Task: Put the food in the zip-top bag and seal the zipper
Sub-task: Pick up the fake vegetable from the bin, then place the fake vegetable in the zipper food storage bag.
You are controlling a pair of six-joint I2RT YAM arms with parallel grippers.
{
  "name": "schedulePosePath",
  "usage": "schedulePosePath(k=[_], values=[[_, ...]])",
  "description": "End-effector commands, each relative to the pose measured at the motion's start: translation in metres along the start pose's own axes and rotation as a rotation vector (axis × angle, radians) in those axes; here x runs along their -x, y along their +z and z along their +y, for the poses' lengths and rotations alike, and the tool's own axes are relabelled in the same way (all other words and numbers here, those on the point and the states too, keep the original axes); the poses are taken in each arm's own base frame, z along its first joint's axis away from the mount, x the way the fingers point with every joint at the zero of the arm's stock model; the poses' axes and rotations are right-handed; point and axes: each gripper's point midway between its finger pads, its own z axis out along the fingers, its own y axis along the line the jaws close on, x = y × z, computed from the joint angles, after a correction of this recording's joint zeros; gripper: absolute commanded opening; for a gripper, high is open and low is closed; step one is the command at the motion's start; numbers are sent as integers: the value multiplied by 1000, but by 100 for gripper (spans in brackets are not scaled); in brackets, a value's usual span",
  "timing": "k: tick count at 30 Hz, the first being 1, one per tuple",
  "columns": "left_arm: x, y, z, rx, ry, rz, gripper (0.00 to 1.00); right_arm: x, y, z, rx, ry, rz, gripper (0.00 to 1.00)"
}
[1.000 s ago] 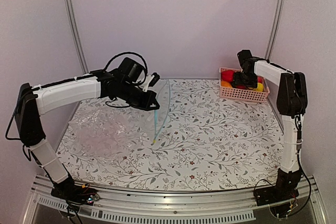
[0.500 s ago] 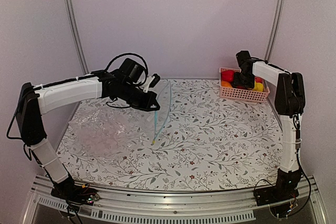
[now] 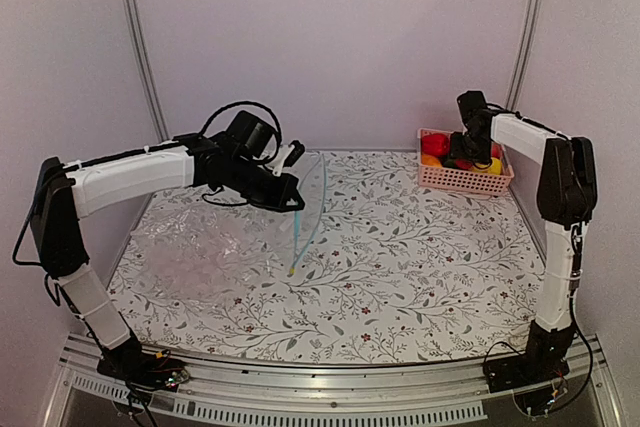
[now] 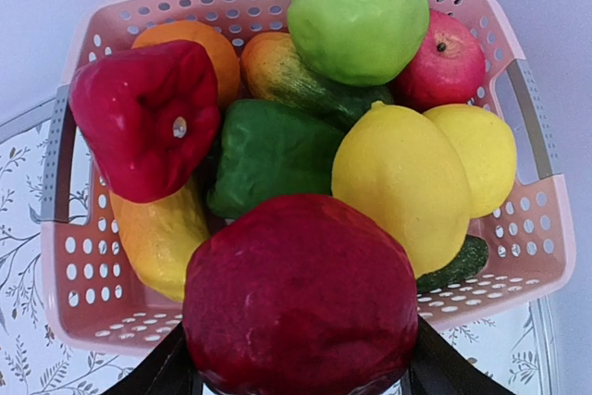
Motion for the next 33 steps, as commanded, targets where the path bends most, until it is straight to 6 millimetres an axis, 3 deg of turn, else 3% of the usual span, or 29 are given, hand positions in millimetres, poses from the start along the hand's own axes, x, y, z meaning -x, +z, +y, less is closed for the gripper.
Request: schedulePosePath(k=[1,6,13,15,22,24,29,33], values=[[6,-4,0,-12,-18,-4,0,29,-57,-5,76,9,-103,62],[7,-7,-4,-28,-21,-11,0,25,-96,2,200,16,-120,61],[10,-12,-10,-59,-27,-21,0,6,-177,16,396,-25,-155,61],[11,-14,-14,-79,-30,-24,0,-2,-212,25,493,-44,-166,61],[14,-18,-19,-121,-42,-25,0,-55,-314,65,832,-124,-155,61],[14,-18,-21,-139,-50,-21,0,-73,-336,79,924,-149,-123,61],[13,-16,-18,-135,-54,-18,0,-111,-382,116,1148,-208,-76,61],[12,-15,-19,-141,-56,-13,0,-141,-399,145,1268,-258,-28,62]])
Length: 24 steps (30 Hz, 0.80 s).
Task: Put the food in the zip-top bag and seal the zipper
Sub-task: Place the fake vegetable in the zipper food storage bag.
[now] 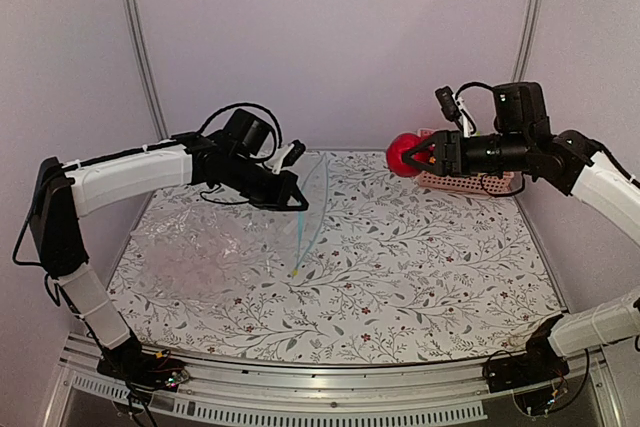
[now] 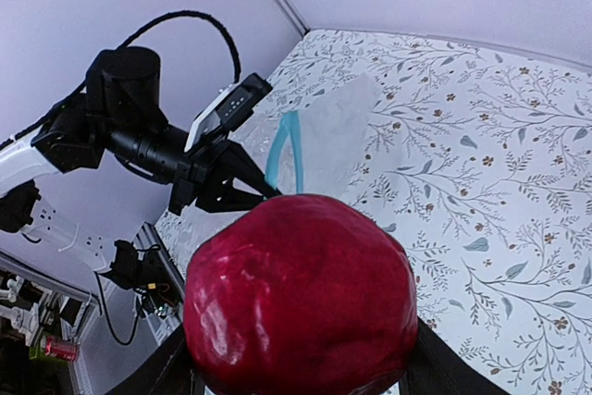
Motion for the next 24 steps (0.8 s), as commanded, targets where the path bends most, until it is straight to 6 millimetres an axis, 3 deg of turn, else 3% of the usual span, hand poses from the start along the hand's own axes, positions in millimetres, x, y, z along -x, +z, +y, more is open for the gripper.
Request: schedulePosePath(k=[1,7,14,20,24], values=[[13,-10,-6,-25,-4,-36,0,-25,23,41,176,1,66,62],[13,-10,-5,-21,-2,-36,0,-43,56,72,236,-51,105,62],[12,-10,-7,-30,-5,-31,0,-51,97,89,252,-60,84,62],[12,-11,-9,-37,-6,-33,0,-54,130,80,230,-21,74,62],[13,-13,-10,-40,-3,-36,0,-49,140,68,171,-20,41,62]])
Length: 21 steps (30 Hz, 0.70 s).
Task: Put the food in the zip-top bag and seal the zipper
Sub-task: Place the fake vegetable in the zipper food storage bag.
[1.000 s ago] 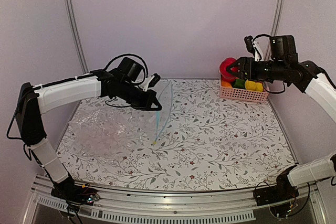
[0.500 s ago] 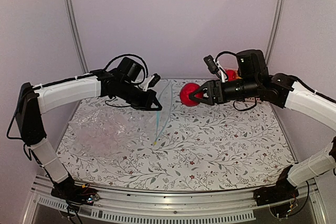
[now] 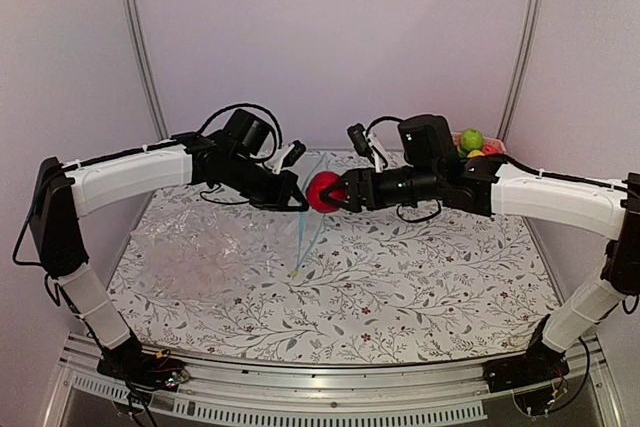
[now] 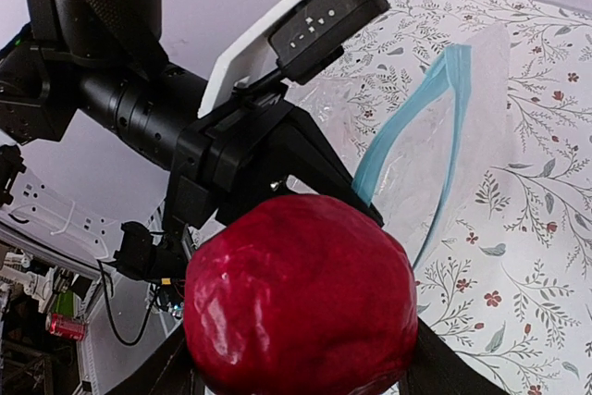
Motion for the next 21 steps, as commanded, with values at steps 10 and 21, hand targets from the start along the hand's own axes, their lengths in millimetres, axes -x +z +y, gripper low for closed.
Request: schedulePosePath(k=[10,21], values=[[15,-15,-9,-30,17,-47,0,16,11,-49,-255,-1,-87,62],[15,-15,-21,-99,24,-47,0,6,21,-58,-280,7,-25,62]])
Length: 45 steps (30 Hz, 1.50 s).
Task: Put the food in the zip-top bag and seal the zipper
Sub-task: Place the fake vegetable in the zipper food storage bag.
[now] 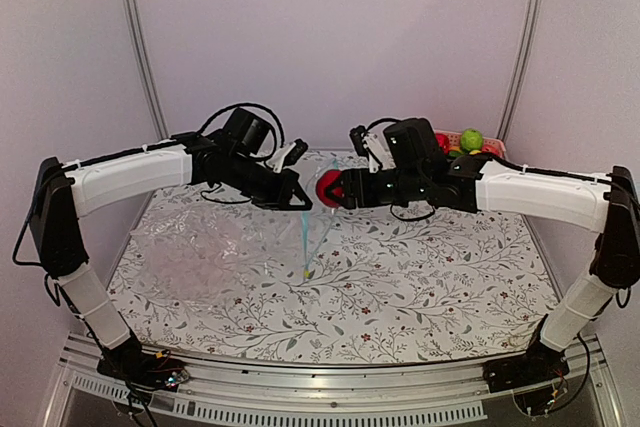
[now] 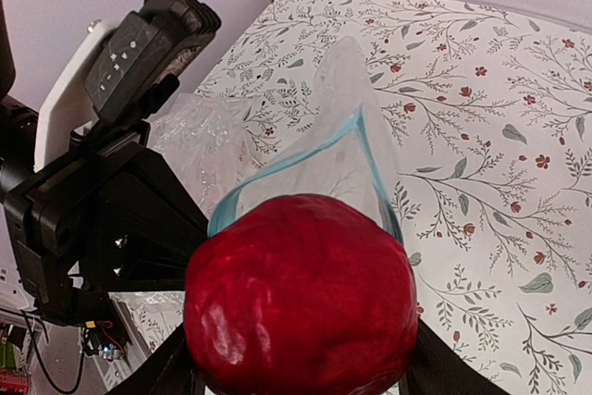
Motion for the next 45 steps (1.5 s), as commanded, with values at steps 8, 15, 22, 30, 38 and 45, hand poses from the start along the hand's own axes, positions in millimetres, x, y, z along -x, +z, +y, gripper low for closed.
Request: schedulePosePath(k=[8,15,22,30,38,45], values=[[14,-16,-22,-89,29,-51,0,-4,19,-6,-45,27,51,64],[15,-18,-26,-105,35,-56,0,-4,28,-20,-119,56,72,67],[15,-19,-26,-102,36,-60,0,-2,31,-25,-135,83,67,74],[15,-20,-25,-94,34,-63,0,-1,28,-23,-129,85,63,82],[16,-20,-23,-88,34,-66,0,-1,26,-21,-118,85,63,82],[21,-27,-4,16,19,-108,0,7,7,-3,-51,24,36,84]])
